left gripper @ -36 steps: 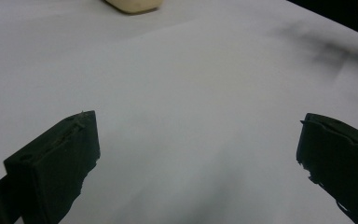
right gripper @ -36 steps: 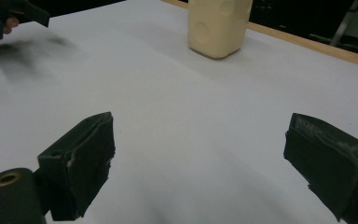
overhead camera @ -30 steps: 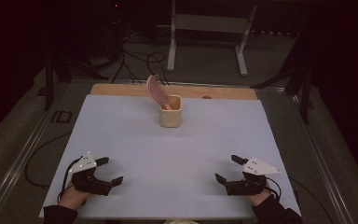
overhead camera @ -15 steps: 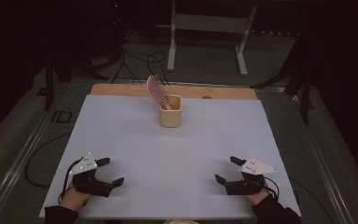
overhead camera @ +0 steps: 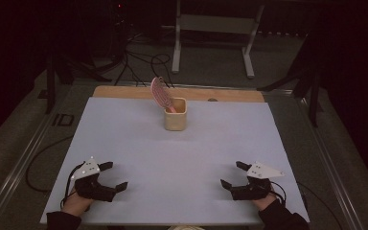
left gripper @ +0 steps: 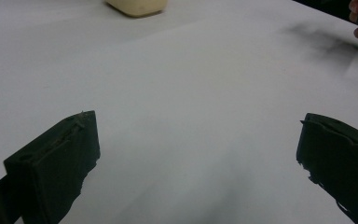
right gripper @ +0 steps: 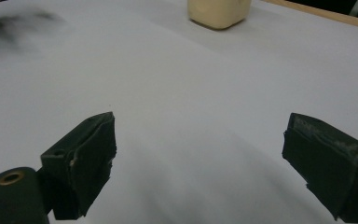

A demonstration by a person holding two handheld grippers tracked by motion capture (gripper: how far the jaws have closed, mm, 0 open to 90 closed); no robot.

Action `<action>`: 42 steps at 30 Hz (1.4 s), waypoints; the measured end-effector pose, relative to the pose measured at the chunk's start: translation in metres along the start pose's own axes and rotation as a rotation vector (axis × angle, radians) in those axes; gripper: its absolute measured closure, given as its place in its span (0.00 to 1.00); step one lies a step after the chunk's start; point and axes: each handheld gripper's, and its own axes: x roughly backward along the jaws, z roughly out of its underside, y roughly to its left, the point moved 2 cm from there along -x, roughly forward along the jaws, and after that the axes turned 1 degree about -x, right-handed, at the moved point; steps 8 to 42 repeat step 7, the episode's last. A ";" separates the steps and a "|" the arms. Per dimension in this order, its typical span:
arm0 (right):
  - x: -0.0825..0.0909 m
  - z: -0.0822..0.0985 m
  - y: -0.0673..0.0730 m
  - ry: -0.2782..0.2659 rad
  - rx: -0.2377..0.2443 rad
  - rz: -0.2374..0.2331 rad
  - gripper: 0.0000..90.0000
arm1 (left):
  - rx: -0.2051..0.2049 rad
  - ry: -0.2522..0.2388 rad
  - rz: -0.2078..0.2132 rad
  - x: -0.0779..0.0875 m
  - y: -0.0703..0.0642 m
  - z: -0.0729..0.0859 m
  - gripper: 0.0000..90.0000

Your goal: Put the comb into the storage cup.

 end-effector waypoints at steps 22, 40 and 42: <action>0.001 0.000 0.000 0.001 -0.001 0.007 0.11 | 0.006 -0.007 0.004 0.000 0.000 -0.001 0.00; 0.001 0.000 0.000 0.001 -0.001 0.007 0.11 | 0.006 -0.007 0.004 0.000 0.000 -0.001 0.00; 0.001 0.000 0.000 0.001 -0.001 0.007 0.11 | 0.006 -0.007 0.004 0.000 0.000 -0.001 0.00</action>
